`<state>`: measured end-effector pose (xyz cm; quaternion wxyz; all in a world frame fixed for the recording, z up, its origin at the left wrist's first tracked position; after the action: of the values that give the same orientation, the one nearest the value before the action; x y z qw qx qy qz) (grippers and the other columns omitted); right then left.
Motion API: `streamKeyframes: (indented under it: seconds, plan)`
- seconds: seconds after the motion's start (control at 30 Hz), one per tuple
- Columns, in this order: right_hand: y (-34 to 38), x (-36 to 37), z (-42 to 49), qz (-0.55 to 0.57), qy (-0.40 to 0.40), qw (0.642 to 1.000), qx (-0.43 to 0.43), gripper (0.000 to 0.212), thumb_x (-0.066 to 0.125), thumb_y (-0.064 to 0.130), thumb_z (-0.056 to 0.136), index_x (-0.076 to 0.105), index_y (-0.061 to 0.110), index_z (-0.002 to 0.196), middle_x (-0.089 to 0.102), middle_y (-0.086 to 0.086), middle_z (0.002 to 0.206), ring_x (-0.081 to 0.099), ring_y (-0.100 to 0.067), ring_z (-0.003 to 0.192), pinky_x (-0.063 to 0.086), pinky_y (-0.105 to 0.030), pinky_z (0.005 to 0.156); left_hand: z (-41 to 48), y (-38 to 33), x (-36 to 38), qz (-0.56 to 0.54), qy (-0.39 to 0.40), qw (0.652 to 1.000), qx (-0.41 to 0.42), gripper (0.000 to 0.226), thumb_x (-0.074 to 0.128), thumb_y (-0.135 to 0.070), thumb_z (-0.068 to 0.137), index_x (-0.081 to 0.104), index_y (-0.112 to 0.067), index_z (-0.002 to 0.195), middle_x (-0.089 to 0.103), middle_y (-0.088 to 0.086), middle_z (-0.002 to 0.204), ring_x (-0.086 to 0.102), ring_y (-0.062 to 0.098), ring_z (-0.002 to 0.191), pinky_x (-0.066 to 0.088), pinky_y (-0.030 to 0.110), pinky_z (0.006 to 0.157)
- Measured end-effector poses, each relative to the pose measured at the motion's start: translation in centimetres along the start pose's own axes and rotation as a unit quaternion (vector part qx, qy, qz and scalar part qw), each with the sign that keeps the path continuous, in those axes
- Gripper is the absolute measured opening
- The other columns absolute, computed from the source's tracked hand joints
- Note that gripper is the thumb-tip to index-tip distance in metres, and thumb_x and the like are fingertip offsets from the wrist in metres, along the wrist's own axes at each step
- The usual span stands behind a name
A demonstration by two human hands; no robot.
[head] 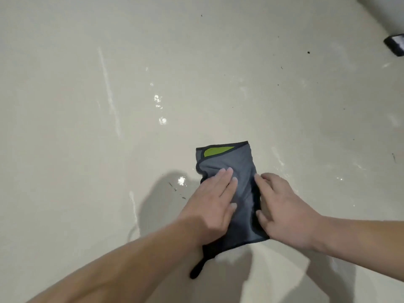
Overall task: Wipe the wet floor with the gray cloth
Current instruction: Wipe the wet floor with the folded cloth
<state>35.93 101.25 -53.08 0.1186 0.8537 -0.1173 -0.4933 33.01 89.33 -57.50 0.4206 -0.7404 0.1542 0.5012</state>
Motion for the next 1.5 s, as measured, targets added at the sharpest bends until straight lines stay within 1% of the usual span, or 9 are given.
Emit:
streamKeyframes:
  seconds: [0.13,0.27,0.43,0.63,0.8,1.03,1.17,1.33,1.5]
  plan:
    - [3.4,3.0,4.0,-0.021,-0.01,0.994,-0.111,0.096,0.037,0.053,0.088,0.01,-0.008,0.158,0.009,-0.025,0.166,0.006,-0.035,0.156,-0.002,-0.027,0.125,-0.6,0.3,-1.8,0.028,-0.015,0.998,-0.049,0.067,0.049,-0.019,0.096,0.032,0.002,0.157,0.021,0.021,0.168,0.017,0.035,0.156,0.015,0.044,0.127]
    - [2.3,6.1,6.2,-0.075,0.036,0.992,-0.094,0.107,0.002,0.075,0.08,-0.021,0.005,0.157,-0.034,-0.016,0.162,-0.036,-0.029,0.149,-0.014,-0.042,0.125,-2.1,-1.3,-2.5,0.152,0.059,0.982,-0.092,0.078,0.056,-0.023,0.086,0.032,0.004,0.155,0.025,0.026,0.164,0.021,0.041,0.153,0.024,0.05,0.124]
    - [-2.4,4.0,6.3,-0.061,0.012,0.997,-0.055,0.108,0.014,0.084,0.085,-0.028,0.014,0.156,-0.04,-0.007,0.161,-0.037,-0.023,0.149,-0.01,-0.044,0.126,-1.4,-3.7,-1.8,0.189,0.173,0.956,-0.143,0.09,0.054,-0.042,0.088,0.009,-0.009,0.158,0.001,0.018,0.168,0.006,0.04,0.152,0.015,0.045,0.125]
    - [-13.5,-0.4,4.6,-0.031,-0.046,0.998,0.01,0.117,0.025,0.092,0.081,-0.024,0.019,0.158,-0.034,-0.004,0.164,-0.033,-0.022,0.151,-0.014,-0.04,0.125,6.2,-10.7,-3.1,0.119,0.186,0.96,-0.171,0.054,0.055,-0.037,0.094,0.03,-0.016,0.137,0.037,0.006,0.129,0.038,0.027,0.124,0.035,0.039,0.108]
    - [-22.8,-1.9,-0.2,-0.027,-0.086,0.99,0.106,0.097,0.01,0.09,0.084,-0.026,0.036,0.156,-0.034,0.002,0.164,-0.03,-0.02,0.152,-0.013,-0.049,0.124,12.6,-16.8,-1.7,0.127,0.221,0.96,-0.114,0.042,0.06,-0.033,0.092,0.04,-0.019,0.127,0.043,0.003,0.119,0.047,0.026,0.115,0.044,0.038,0.094]
    - [-24.3,3.6,-10.1,-0.124,-0.129,0.98,0.082,0.089,0.015,0.067,0.098,0.01,0.004,0.16,-0.001,-0.029,0.166,-0.002,-0.041,0.156,0.006,-0.055,0.125,16.5,-22.7,3.0,0.063,0.05,0.99,-0.119,0.036,0.051,-0.027,0.095,0.045,-0.017,0.129,0.043,0.006,0.136,0.048,0.026,0.115,0.046,0.036,0.093]
    - [-26.2,5.4,-13.5,-0.097,-0.114,0.988,0.028,0.087,0.027,0.068,0.098,0.026,0.006,0.158,0.009,-0.023,0.167,0.004,-0.036,0.157,0.014,-0.053,0.121,15.2,-26.5,6.1,0.035,0.044,0.998,-0.024,0.043,0.057,-0.016,0.083,0.053,-0.014,0.126,0.044,0.013,0.146,0.054,0.029,0.11,0.048,0.035,0.091]
    - [-32.2,2.0,-12.4,-0.102,-0.095,0.988,0.072,0.095,-0.007,0.081,0.088,-0.013,0.019,0.159,-0.026,-0.008,0.166,-0.027,-0.021,0.153,-0.002,-0.045,0.127,17.6,-28.1,6.8,0.045,0.038,0.998,0.017,0.058,0.064,-0.011,0.081,0.053,-0.005,0.138,0.041,0.027,0.154,0.056,0.04,0.116,0.05,0.042,0.098]
    - [-40.6,-0.6,-12.6,-0.021,-0.043,0.967,0.249,0.099,0.006,0.084,0.089,-0.026,0.02,0.157,-0.039,-0.006,0.161,-0.036,-0.021,0.149,-0.013,-0.043,0.125,19.6,-30.5,6.3,0.02,0.027,0.999,0.02,0.06,0.05,-0.012,0.093,0.035,-0.013,0.151,0.018,0.014,0.166,0.039,0.034,0.134,0.034,0.033,0.105]
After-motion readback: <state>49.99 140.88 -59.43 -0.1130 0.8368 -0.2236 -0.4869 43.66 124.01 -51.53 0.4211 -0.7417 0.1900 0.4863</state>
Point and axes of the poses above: each hand's wrist, its own z-axis towards the middle knuckle, its own x-axis out of the palm, y = z × x, the point moved 10 cm from there along z, towards the middle knuckle
